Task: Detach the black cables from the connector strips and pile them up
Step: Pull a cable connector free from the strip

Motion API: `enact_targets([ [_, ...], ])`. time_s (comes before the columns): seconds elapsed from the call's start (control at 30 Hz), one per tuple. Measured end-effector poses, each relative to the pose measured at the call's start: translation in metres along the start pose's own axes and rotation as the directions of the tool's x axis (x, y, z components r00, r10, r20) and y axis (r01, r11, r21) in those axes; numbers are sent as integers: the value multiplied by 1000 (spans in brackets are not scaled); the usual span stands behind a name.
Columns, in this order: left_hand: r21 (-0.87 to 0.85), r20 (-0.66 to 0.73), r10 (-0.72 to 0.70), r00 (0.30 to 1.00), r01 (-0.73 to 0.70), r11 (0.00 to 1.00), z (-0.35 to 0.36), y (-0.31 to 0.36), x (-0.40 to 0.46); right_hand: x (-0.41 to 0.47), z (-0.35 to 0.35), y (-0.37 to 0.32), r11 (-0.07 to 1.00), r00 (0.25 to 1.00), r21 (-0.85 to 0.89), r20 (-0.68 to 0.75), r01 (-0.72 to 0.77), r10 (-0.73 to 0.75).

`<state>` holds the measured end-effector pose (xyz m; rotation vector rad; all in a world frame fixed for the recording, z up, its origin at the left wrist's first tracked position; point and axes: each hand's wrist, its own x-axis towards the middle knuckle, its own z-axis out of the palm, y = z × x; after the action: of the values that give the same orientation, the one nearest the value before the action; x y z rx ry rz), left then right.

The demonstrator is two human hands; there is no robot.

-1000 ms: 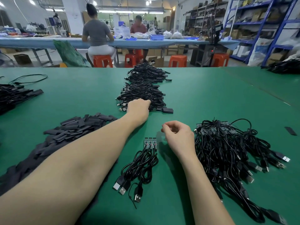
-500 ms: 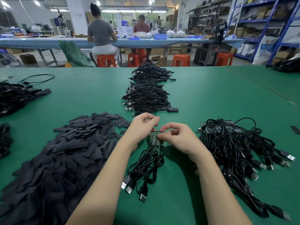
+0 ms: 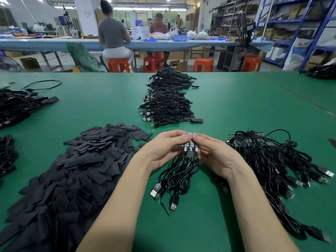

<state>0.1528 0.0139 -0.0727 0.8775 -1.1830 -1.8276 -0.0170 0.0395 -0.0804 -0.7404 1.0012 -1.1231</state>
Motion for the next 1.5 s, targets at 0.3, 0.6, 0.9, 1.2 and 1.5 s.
enact_targets([
  [0.3, -13, -3, 3, 1000, -3, 1000, -4, 1, -4, 3, 7, 3, 978, 993, 171, -16, -117, 121],
  [0.6, -113, 62, -22, 998, 29, 993, -4, 1, -4, -1, 10, 0, 949, 988, 280, 76, -148, 132],
  [0.9, 834, -247, 369, 896, 3, 551, -12, -10, 10, -11, -7, -22, 964, 986, -259, -142, 53, -92],
  [1.2, 336, -79, 259, 963, -219, 916, 22, -13, 15, -7, 2, -25, 995, 970, 53, -231, 84, -70],
  [1.5, 238, -89, 174, 981, -149, 960, 23, -13, 8, -12, 18, -28, 985, 941, -123, -304, 119, -152],
])
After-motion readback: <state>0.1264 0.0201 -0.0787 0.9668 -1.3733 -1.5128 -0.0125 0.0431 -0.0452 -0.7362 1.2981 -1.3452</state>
